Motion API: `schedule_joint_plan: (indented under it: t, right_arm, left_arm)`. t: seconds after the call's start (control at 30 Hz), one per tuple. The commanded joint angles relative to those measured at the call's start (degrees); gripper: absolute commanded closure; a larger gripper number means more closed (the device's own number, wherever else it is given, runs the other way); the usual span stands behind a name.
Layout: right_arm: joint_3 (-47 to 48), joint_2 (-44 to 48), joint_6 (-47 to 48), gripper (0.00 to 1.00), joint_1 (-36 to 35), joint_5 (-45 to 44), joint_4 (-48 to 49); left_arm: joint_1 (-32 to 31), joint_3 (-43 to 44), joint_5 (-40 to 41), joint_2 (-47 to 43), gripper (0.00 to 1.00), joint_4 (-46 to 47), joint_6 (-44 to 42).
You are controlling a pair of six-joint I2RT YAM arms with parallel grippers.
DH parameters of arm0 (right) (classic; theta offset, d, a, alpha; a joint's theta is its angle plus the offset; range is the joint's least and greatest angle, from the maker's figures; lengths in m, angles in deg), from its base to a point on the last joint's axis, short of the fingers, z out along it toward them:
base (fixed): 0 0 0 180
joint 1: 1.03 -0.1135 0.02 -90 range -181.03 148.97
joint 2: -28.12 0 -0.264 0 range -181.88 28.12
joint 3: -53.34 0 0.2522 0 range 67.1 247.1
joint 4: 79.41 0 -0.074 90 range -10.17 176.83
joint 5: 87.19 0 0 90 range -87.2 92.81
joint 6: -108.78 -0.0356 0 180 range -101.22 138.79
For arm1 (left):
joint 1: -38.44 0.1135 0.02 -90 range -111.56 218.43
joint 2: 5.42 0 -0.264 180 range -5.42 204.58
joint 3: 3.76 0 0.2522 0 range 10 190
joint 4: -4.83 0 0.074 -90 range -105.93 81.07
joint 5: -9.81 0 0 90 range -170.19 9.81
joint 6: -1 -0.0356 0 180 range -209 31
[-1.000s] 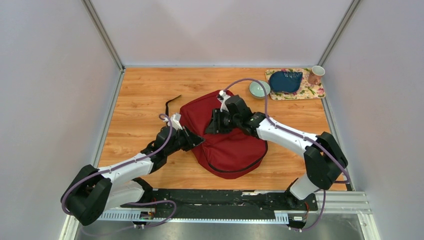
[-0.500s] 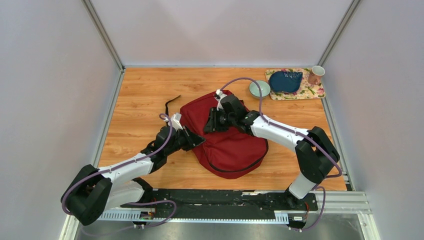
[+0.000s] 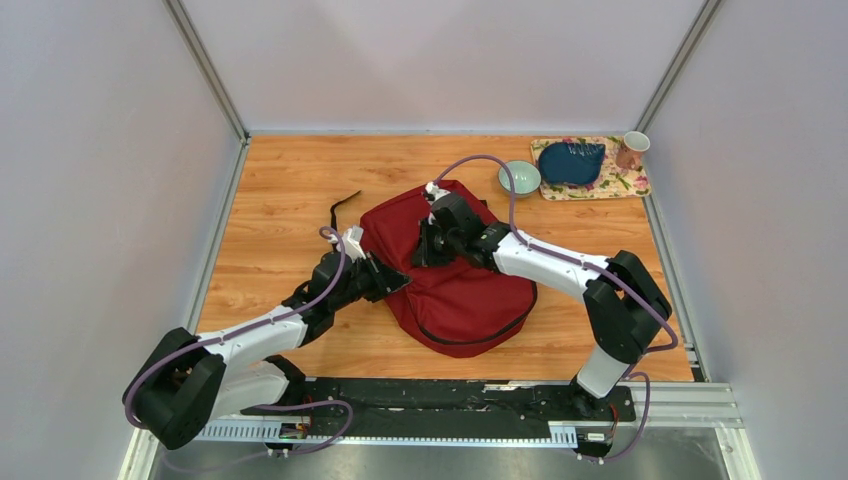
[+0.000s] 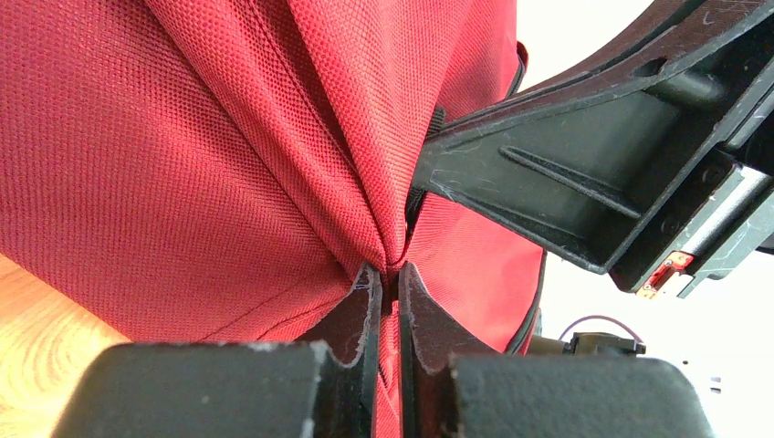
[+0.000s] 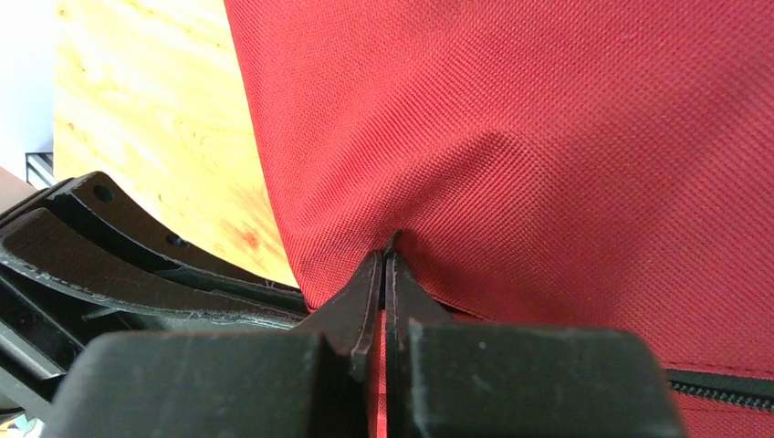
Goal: Pack the student bag
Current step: Zip the student bag at the center of the board.
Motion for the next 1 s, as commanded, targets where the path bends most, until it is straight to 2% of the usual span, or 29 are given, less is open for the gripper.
schedule_joint_plan:
  t: [0.0,0.3,0.97]
  right_arm:
    - [1.2,1.2,1.3,1.0,-0.3,-3.6,0.1]
    - [-0.7,5.3,3.7,1.0,2.2,-10.9,-1.7]
    - [-8.5,11.0,4.2,1.0,12.1,-13.9,-2.5]
  left_arm:
    - [0.0,0.7,-3.3,-1.0,1.0,4.7,-0.1]
    - [2.3,-2.0,-0.6,-7.3,1.0,-1.0,-1.1]
    - [10.9,-6.8,-4.5,-18.7,1.0,-8.3,-1.8]
